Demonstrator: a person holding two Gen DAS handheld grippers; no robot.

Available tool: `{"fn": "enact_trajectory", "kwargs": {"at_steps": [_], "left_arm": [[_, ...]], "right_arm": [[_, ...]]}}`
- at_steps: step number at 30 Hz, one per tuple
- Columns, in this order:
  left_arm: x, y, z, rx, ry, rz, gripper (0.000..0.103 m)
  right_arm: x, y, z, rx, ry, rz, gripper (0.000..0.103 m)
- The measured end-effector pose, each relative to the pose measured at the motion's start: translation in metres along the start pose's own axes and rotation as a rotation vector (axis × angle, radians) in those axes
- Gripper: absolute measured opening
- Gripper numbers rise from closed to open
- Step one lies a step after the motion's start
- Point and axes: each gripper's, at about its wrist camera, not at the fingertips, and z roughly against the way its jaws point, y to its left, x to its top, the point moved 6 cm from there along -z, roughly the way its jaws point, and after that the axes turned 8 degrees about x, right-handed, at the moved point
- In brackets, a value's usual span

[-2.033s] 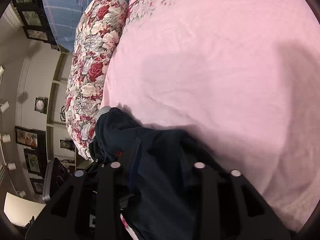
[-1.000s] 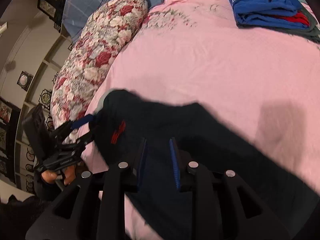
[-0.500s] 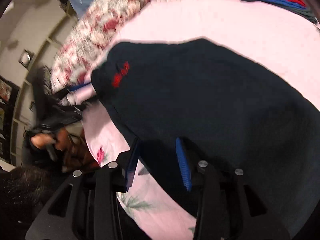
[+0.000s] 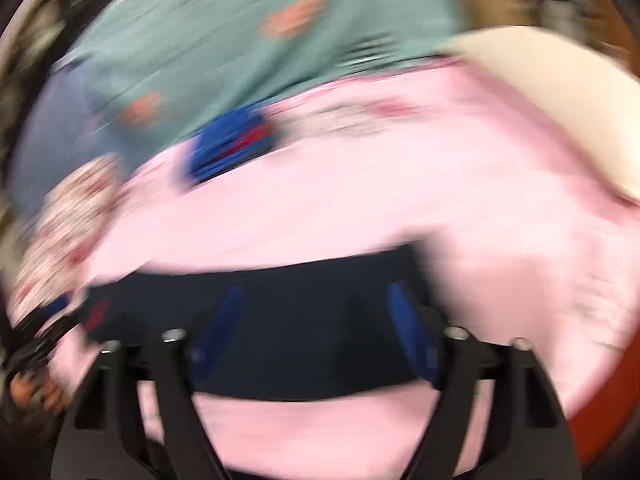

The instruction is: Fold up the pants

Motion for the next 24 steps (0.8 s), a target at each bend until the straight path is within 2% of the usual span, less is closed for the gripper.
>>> {"fn": "enact_trajectory", "kwargs": {"at_steps": [2,4,7,9,11,12,14,16,19,21,24], "left_arm": [[0.005,-0.03,-0.027,-0.062,0.04,-0.01,0.085],[0.004,-0.056,-0.052,-0.102,0.089,-0.019,0.085],[-0.002,-0.075,-0.077,-0.095,0.132,-0.043,0.085],[-0.012,-0.074,-0.093,-0.092,0.176,-0.026,0.085],[-0.022,-0.072,-0.105,-0.094,0.226,-0.003,0.084],[-0.025,-0.072,-0.107,-0.089,0.221,-0.011,0.085],[-0.026,-0.076,-0.105,-0.079,0.211,-0.033,0.085],[-0.025,-0.074,-0.104,-0.093,0.21,-0.021,0.085],[-0.021,-0.055,-0.094,-0.095,0.204,0.031,0.084],[-0.017,-0.037,-0.084,-0.077,0.18,0.072,0.084],[-0.013,0.0,-0.059,-0.016,0.123,0.133,0.084]], "right_arm": [[-0.006,-0.029,-0.003,-0.008,0.016,-0.064,0.082],[-0.017,-0.039,-0.014,0.01,0.042,-0.104,0.082],[-0.034,-0.042,-0.038,0.049,0.116,-0.098,0.081],[-0.039,-0.039,-0.051,0.043,0.158,-0.063,0.062],[-0.039,-0.039,-0.053,0.053,0.155,-0.05,0.026],[-0.037,-0.038,-0.053,0.078,0.158,-0.059,0.02],[-0.028,-0.03,-0.044,0.11,0.121,-0.061,0.018],[-0.017,-0.01,-0.034,0.183,0.097,-0.058,0.017],[0.002,0.06,-0.021,0.3,0.074,0.06,0.017],[0.006,0.114,-0.024,0.377,0.093,0.155,0.017],[-0.006,0.196,-0.049,0.477,0.168,0.292,0.017]]}}
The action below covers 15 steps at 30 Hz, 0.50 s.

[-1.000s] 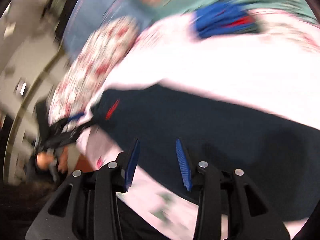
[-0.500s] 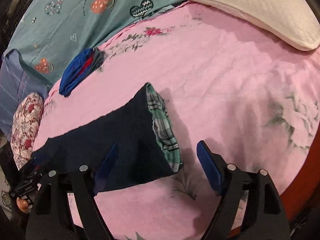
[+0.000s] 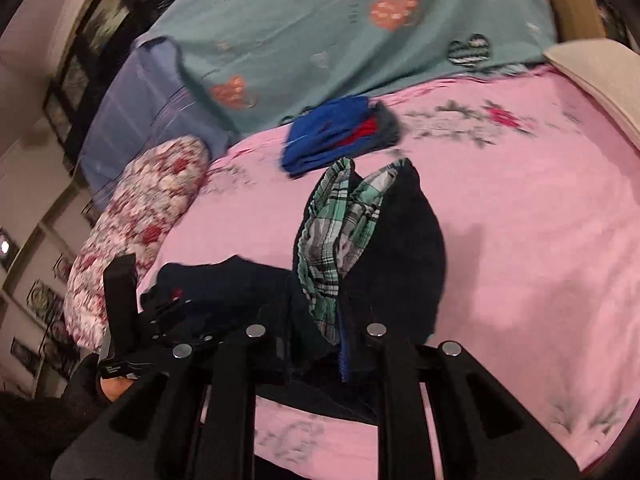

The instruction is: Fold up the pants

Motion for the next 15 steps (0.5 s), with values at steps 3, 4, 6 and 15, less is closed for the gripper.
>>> {"fn": "enact_trajectory", "kwargs": {"at_steps": [3,4,6,15], "left_arm": [[-0.006,0.045,0.025,0.082,-0.041,0.072,0.084],[-0.01,0.061,0.033,0.115,-0.048,0.098,0.085],[-0.022,0.093,0.043,0.172,-0.043,0.149,0.085],[-0.032,0.09,0.048,0.111,-0.035,0.08,0.085]], "right_arm": [[-0.011,0.043,-0.077,0.059,0.137,0.075,0.017],[-0.02,0.052,-0.099,0.06,0.185,0.101,0.017],[-0.053,0.062,-0.152,0.048,0.335,0.151,0.017],[-0.05,0.089,-0.109,0.012,0.277,0.324,0.052]]}}
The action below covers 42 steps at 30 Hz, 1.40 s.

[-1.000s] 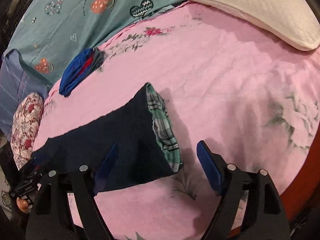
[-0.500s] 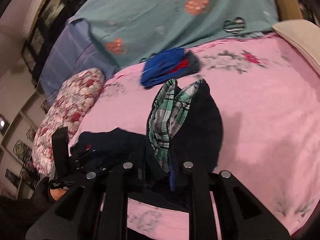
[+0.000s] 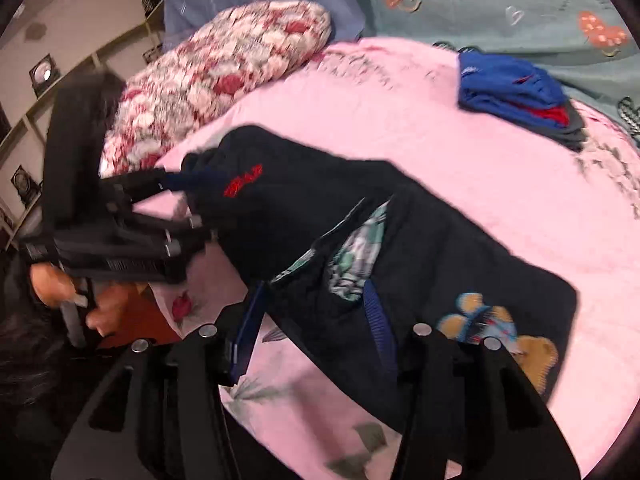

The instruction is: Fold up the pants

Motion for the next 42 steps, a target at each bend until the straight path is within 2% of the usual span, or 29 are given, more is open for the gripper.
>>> {"fn": "enact_trajectory", "kwargs": {"at_steps": [4,7,9,10,11,13,16,18,20,22,24,25,27,28,30,33,34,35,36,37,39,42], "left_arm": [[-0.014,-0.025,-0.015,-0.009,0.039,-0.094,0.085],[-0.03,-0.02,-0.036,0.004,0.112,-0.085,0.087],[-0.031,-0.015,-0.034,-0.009,0.104,-0.067,0.087],[-0.032,-0.014,-0.032,-0.006,0.103,-0.068,0.087],[-0.033,-0.014,-0.032,-0.003,0.102,-0.069,0.087],[-0.033,-0.012,-0.032,-0.005,0.102,-0.065,0.087],[-0.033,-0.012,-0.032,-0.013,0.099,-0.057,0.087],[-0.033,-0.012,-0.032,-0.018,0.097,-0.054,0.087],[-0.033,-0.011,-0.03,-0.021,0.096,-0.051,0.087],[-0.033,-0.008,-0.028,-0.013,0.094,-0.045,0.087],[-0.034,-0.003,-0.025,0.005,0.093,-0.047,0.085],[-0.036,0.002,-0.021,0.011,0.092,-0.049,0.085],[-0.038,0.01,-0.014,0.029,0.084,-0.049,0.085],[-0.038,0.015,-0.011,0.036,0.08,-0.046,0.085],[-0.038,0.023,-0.006,0.052,0.076,-0.037,0.085],[-0.037,0.035,-0.002,0.074,0.065,-0.016,0.085],[-0.037,0.039,-0.002,0.075,0.066,0.0,0.086],[-0.037,0.042,-0.001,0.074,0.067,0.01,0.085],[-0.037,0.043,-0.001,0.072,0.066,0.015,0.085],[-0.038,0.044,-0.001,0.07,0.065,0.014,0.085],[-0.04,0.044,0.001,0.068,0.061,0.01,0.085],[-0.039,0.046,0.004,0.058,0.048,0.014,0.085]], "right_arm": [[0.001,-0.023,0.001,-0.045,0.01,-0.076,0.052],[-0.002,-0.028,-0.024,0.025,0.067,-0.139,0.051],[-0.003,-0.025,-0.042,0.075,0.108,-0.161,0.048],[-0.003,-0.024,-0.049,0.096,0.126,-0.17,0.042],[-0.002,-0.023,-0.051,0.115,0.128,-0.175,0.02],[0.002,-0.025,-0.048,0.142,0.105,-0.203,0.013],[0.015,-0.024,-0.024,0.201,0.024,-0.221,0.01],[0.022,-0.013,-0.01,0.249,0.001,-0.201,0.01],[0.023,0.002,-0.006,0.28,0.021,-0.162,0.01],[0.015,0.01,-0.023,0.226,0.098,-0.114,0.01],[0.001,0.007,-0.048,0.132,0.189,-0.082,0.016],[-0.003,0.009,-0.055,0.107,0.205,-0.059,0.023],[0.001,0.014,-0.051,0.055,0.185,-0.007,0.037],[0.007,0.018,-0.048,0.031,0.168,0.014,0.048],[0.015,0.021,-0.049,-0.011,0.159,0.026,0.059],[0.011,0.012,-0.081,-0.079,0.271,-0.009,0.059],[0.009,0.008,-0.089,-0.087,0.266,-0.013,0.06],[0.009,0.004,-0.089,-0.091,0.249,-0.01,0.059],[0.012,-0.001,-0.087,-0.093,0.236,-0.032,0.047],[0.017,-0.01,-0.081,-0.033,0.207,-0.112,0.03],[0.023,-0.028,-0.066,0.052,0.123,-0.232,0.015],[0.033,-0.036,-0.033,0.122,-0.021,-0.302,0.014]]}}
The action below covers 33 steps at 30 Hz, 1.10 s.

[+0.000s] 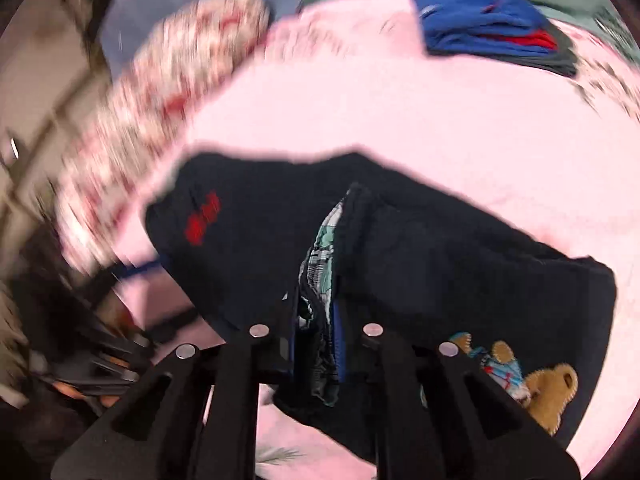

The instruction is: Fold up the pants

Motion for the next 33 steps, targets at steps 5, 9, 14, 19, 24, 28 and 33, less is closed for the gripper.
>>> {"fn": "enact_trajectory", "kwargs": {"at_steps": [5,9,14,19,24,28,33], "left_arm": [[0.005,0.009,0.0,0.001,-0.008,0.018,0.085],[0.004,0.029,0.006,0.0,-0.001,0.071,0.085],[-0.005,0.09,0.016,-0.098,0.05,0.336,0.085],[-0.015,0.136,0.002,-0.189,0.098,0.658,0.085],[-0.013,0.143,-0.012,-0.161,0.095,0.77,0.084],[0.006,0.151,-0.017,-0.18,0.05,0.844,0.083],[0.02,0.166,-0.028,-0.132,0.042,0.863,0.083]], "right_arm": [[0.0,0.023,-0.025,-0.059,0.079,0.086,0.018],[-0.027,0.028,-0.057,-0.169,0.193,0.206,0.043],[-0.012,0.058,-0.007,-0.088,0.047,0.27,0.052],[-0.003,0.048,0.014,-0.085,-0.05,0.218,0.058],[-0.013,0.038,0.016,-0.066,-0.037,0.204,0.058],[-0.016,0.042,0.01,-0.061,-0.032,0.211,0.058],[-0.02,0.037,0.01,-0.048,-0.03,0.192,0.058]]}}
